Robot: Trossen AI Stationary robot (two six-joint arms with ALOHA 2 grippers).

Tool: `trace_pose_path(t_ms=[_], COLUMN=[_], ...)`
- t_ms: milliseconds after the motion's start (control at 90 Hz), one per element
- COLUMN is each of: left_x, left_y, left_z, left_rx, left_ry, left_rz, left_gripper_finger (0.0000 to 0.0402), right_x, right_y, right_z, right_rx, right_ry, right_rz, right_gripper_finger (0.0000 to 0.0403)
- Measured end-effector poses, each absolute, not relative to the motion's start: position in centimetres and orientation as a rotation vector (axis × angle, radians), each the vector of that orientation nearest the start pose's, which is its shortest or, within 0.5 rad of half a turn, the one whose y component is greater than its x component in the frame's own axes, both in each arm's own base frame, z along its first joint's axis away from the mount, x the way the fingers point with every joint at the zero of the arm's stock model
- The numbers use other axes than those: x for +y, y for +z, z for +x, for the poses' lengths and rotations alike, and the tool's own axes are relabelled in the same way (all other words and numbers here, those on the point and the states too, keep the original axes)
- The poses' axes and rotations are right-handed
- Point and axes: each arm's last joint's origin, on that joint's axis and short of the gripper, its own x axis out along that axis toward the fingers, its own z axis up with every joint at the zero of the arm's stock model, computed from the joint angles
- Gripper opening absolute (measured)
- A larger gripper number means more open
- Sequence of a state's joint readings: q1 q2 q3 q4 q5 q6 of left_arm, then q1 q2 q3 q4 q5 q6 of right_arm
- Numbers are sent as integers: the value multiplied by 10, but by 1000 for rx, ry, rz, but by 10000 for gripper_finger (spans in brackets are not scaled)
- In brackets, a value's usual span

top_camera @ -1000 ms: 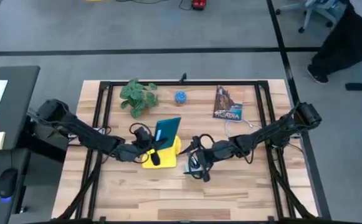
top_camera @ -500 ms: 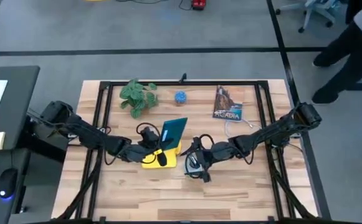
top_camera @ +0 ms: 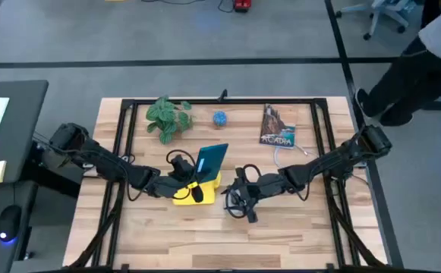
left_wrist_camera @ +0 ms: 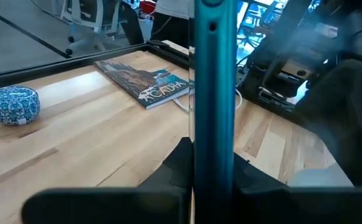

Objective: Apply microfiber cloth
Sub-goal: Spray the blue tablet with the white spray bottle

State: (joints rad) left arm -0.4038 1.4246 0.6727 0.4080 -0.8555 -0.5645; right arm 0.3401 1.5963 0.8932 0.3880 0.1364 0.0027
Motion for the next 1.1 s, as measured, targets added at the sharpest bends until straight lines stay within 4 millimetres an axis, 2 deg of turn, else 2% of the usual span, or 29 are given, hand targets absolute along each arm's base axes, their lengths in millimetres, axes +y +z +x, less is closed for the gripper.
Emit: trace_pose_path(t_ms=[378,633,789,889,1056,1100], left_x=[-91,-91,-91,-91,-92,-94], left_y=[212,212,210,210,214,214], left_z=[269,269,269,268,259,255], left_rx=[146,152,164,175,199,217], left_ry=[509,495,498,501,505,498], left_rz=[-347,-348,-339,-331,-367,-366], left_gripper_finger=[9,9,9,9,9,9], right_x=[110,109,110,114,121,122], right_y=[221,221,223,231,240,242], right_z=[322,319,319,321,321,320], right_rx=[367,403,400,375,431,463], right_ry=[206,236,223,186,184,165], right_rz=[-90,-98,-93,-73,-48,-28], right_gripper_finger=[240,272,273,250,144,143])
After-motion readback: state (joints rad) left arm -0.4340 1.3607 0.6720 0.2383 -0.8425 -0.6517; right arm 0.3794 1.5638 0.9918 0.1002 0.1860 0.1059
